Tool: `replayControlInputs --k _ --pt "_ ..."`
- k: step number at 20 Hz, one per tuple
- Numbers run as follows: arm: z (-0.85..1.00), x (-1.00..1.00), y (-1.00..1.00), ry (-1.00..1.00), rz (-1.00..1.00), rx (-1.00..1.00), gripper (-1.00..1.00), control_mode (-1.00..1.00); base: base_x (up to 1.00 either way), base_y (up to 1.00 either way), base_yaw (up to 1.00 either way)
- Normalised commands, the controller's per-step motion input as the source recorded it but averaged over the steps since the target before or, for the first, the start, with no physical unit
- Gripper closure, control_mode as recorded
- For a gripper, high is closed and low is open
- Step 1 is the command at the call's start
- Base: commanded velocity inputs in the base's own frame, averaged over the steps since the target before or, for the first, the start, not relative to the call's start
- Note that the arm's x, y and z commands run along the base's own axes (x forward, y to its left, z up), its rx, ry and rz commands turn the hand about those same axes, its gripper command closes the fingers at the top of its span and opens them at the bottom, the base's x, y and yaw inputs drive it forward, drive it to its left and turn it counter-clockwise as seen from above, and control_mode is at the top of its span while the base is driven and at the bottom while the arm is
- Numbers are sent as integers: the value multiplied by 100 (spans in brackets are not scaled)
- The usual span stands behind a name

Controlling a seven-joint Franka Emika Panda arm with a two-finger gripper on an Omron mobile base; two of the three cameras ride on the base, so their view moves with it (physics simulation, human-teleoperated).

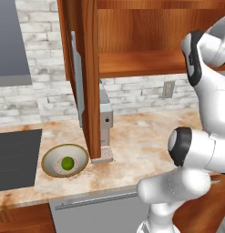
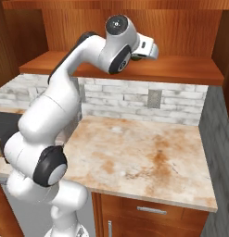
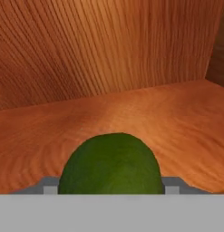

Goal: Pick the limes from the cabinet and place them in one bowl. Pick the pear from the sink and place it in the other bowl.

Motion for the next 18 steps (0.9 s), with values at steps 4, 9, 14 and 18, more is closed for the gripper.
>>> replayControlInputs --k 4,9,14,18 --pt "1 -99 6 0 0 0 100 -100 0 0 0" --pt "0 -98 13 0 0 0 100 -100 0 0 0" --pt "0 -74 27 0 0 0 100 -100 0 0 0" --pt "0 -72 26 0 0 0 100 -100 0 0 0"
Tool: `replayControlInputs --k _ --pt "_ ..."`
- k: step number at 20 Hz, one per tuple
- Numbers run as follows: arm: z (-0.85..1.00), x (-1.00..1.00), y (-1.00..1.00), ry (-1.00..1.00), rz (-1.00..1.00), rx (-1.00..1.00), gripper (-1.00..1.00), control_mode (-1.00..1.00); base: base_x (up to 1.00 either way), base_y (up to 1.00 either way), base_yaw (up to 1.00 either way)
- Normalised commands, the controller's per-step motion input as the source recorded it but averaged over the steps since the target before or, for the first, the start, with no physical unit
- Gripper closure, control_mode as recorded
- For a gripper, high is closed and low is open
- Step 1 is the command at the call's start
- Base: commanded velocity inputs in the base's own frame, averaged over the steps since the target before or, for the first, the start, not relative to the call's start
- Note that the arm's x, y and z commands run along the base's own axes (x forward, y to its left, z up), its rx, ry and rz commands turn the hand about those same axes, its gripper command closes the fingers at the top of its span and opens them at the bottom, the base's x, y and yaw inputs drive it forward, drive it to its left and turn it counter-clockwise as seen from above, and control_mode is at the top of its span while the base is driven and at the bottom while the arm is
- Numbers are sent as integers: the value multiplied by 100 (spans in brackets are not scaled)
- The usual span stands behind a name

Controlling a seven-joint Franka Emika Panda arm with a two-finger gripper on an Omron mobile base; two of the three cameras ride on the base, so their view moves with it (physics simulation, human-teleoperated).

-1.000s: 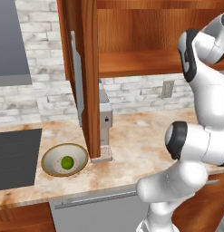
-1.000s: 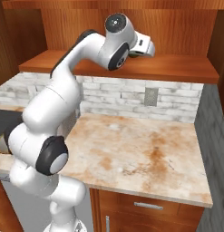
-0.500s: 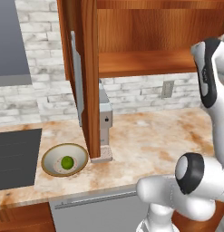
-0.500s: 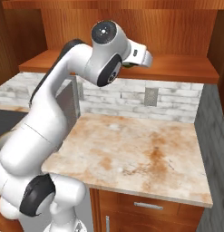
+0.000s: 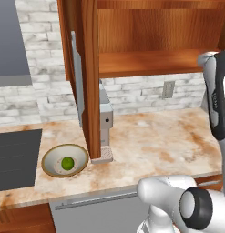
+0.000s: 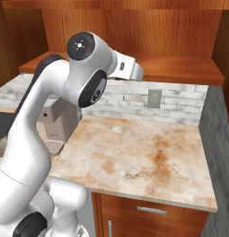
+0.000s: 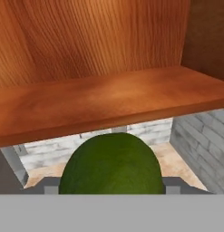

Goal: Pick the limes from the cabinet and place them in one bowl. Pick the pear from the sink and place it in the other bowl.

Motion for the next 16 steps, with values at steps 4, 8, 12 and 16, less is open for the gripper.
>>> replayControlInputs --k 4,8,12,16 --pt "-4 -58 29 4 0 0 100 -100 0 0 0" --pt "-6 -56 40 7 0 0 100 -100 0 0 0" --pt "-19 -46 56 4 0 0 100 -100 0 0 0" --pt "-28 -17 50 0 4 0 100 -100 0 0 0"
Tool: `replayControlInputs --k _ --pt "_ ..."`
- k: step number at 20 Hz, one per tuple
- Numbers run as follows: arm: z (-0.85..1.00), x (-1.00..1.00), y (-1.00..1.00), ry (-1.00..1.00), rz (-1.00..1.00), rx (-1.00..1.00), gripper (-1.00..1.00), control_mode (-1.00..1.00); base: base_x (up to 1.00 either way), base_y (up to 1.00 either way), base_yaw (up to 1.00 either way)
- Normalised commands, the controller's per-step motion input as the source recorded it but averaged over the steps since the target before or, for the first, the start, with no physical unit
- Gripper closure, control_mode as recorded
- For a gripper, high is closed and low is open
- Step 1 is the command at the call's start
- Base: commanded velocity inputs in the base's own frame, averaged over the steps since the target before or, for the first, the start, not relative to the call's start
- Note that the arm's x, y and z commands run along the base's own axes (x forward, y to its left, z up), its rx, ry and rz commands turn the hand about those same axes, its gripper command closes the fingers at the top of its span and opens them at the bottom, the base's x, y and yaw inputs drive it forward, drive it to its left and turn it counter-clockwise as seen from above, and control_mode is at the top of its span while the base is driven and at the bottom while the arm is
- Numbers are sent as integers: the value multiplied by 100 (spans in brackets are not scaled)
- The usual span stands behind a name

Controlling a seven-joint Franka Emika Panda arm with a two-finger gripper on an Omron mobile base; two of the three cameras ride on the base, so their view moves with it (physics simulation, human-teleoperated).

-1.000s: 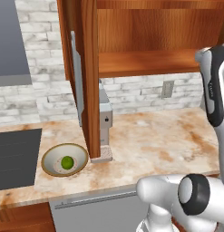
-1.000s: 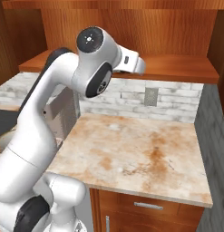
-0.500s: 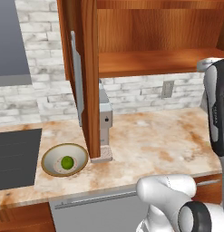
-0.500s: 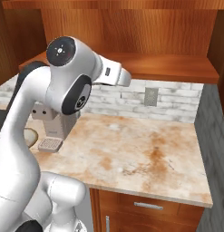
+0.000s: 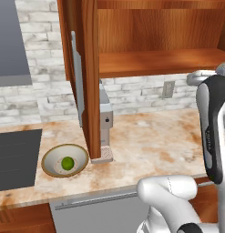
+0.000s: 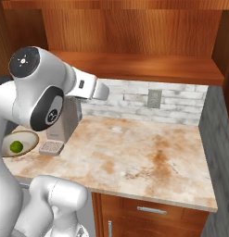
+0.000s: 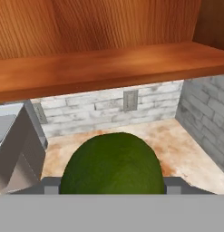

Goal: Pick the limes from the cabinet and place them in one bowl. Pick the pear from the sink and place it in the other bowl.

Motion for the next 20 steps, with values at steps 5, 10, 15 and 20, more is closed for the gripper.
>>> replayControlInputs --k 5,10,15,20 --pt "-44 -4 42 0 3 2 100 -100 0 0 0" --pt "-39 -21 49 0 6 1 100 -100 0 0 0" --pt "-9 -36 38 3 9 0 100 -100 0 0 0" --pt "0 -30 29 0 7 0 100 -100 0 0 0"
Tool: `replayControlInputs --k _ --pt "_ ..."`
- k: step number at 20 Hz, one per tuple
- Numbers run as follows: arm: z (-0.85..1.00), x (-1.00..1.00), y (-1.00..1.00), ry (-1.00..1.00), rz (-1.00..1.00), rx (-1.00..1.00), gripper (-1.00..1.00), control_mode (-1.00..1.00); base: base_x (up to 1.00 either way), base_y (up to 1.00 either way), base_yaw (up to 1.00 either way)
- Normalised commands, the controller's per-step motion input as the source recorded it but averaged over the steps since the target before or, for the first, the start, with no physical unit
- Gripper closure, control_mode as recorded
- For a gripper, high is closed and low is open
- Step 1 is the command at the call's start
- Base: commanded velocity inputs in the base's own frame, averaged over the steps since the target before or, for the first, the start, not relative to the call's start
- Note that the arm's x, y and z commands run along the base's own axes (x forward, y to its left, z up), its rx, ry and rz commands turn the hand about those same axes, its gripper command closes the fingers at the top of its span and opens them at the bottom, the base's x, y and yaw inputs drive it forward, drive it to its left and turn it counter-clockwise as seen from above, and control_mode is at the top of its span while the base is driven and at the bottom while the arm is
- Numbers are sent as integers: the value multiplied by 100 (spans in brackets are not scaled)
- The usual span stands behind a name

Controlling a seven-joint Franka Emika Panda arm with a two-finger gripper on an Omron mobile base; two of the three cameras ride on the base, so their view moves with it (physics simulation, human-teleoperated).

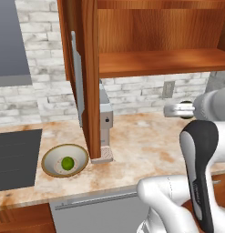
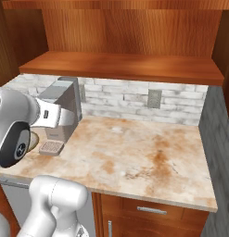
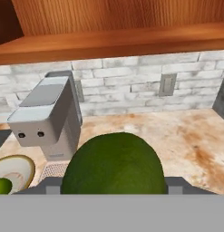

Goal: Pick the limes from the cabinet and place them in one bowl. Pick the pear from the sink and place it in the other bowl.

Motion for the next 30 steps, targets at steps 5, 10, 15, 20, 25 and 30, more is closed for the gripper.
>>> replayControlInputs --k 5,10,15,20,25,30 --pt "0 -25 21 3 5 0 100 -100 0 0 0" --pt "-3 -28 21 19 4 0 100 -100 0 0 0" --pt "-7 -18 19 29 4 0 100 -100 0 0 0" --pt "-48 -32 19 -3 6 0 100 -100 0 0 0" --pt "-52 -20 20 -1 6 0 100 -100 0 0 0" --pt "-26 -1 29 1 6 0 100 -100 0 0 0"
